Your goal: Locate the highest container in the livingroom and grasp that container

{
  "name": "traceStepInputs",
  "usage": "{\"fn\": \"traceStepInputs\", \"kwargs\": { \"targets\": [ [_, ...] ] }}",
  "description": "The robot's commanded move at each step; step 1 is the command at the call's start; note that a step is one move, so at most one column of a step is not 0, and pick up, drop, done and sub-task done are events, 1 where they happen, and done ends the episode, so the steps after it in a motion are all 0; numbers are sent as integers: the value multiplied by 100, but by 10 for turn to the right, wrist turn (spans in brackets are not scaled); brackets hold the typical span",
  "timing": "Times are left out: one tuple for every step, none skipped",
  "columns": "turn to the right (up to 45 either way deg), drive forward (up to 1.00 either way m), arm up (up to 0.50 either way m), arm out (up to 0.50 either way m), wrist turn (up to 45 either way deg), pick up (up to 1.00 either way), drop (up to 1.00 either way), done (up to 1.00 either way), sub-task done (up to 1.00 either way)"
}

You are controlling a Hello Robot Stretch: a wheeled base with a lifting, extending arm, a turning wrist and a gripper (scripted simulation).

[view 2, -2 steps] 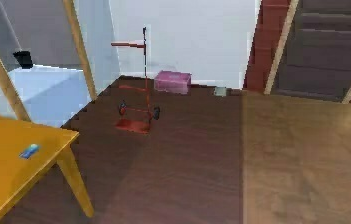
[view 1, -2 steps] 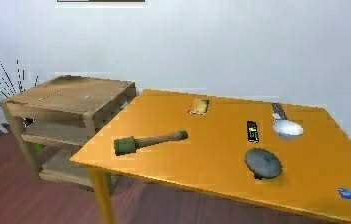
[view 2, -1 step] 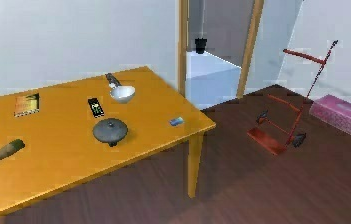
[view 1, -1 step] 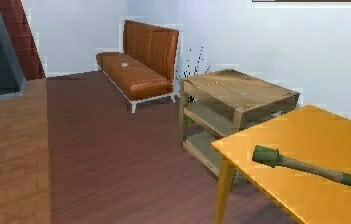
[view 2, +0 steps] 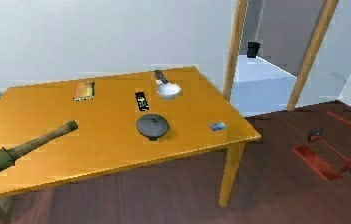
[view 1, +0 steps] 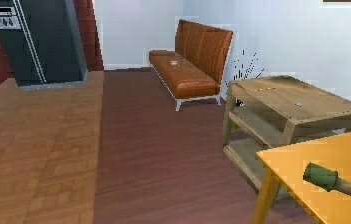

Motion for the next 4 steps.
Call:
{"fn": "traceStepInputs", "kwargs": {
  "targets": [
    [0,0,50,0,0,0,0,0,0],
    [0,0,38,0,0,0,0,0,0],
    [0,0,0,42,0,0,0,0,0],
    [0,0,0,0,450,0,0,0,0]
  ]
}}
